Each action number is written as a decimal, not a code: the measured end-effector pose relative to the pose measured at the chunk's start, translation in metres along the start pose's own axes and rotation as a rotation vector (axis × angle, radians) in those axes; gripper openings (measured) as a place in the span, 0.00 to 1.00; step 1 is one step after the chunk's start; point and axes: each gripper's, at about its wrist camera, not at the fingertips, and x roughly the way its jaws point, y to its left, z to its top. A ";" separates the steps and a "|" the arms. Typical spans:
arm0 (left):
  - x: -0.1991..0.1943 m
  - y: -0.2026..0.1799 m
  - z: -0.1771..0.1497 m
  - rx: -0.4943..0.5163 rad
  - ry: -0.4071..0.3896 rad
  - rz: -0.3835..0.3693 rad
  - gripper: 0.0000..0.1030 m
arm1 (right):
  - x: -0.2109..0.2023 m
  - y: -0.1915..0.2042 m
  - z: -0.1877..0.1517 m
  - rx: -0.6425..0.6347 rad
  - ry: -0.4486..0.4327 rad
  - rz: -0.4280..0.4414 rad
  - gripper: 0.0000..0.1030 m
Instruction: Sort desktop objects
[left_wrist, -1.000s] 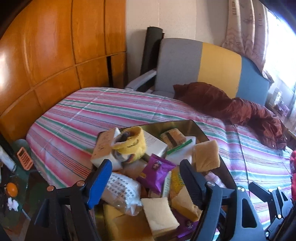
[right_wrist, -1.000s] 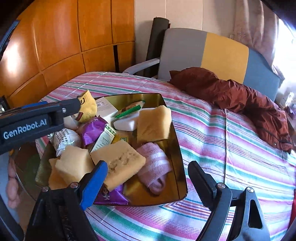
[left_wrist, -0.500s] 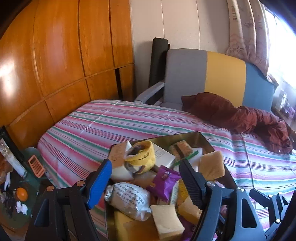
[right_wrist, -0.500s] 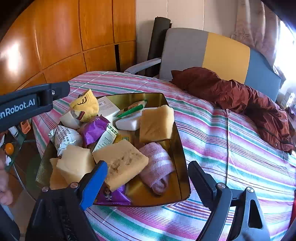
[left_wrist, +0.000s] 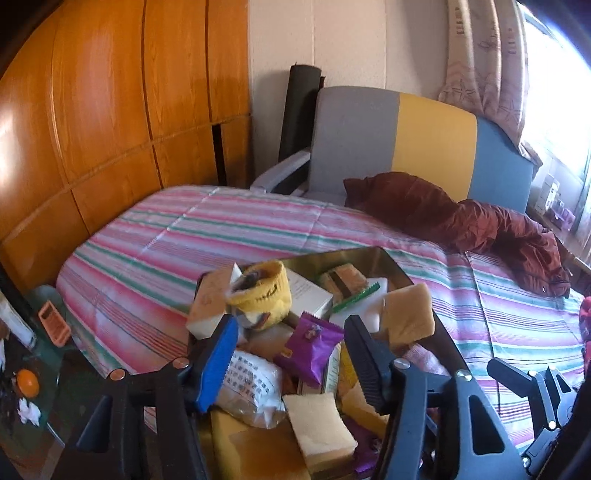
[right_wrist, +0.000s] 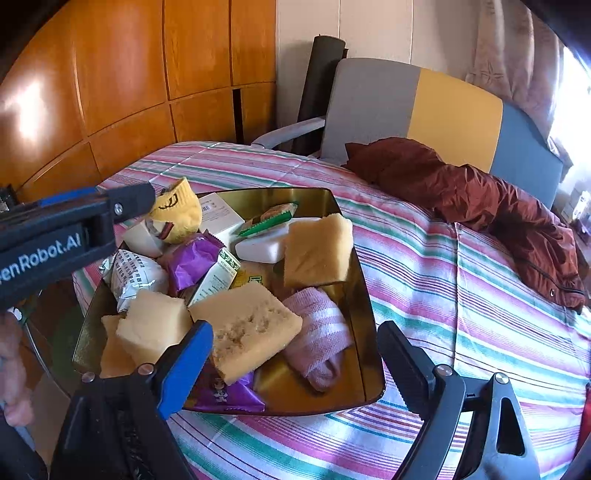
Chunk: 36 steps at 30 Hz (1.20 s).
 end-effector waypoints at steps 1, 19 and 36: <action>0.000 0.001 -0.001 0.000 0.002 0.003 0.59 | 0.000 0.000 0.000 0.001 0.000 -0.002 0.88; 0.008 0.009 -0.008 -0.021 0.043 0.008 0.59 | 0.001 0.005 -0.001 -0.004 0.006 -0.014 0.88; 0.008 0.010 -0.010 -0.021 0.053 0.011 0.59 | 0.000 0.007 -0.002 0.003 -0.002 -0.007 0.88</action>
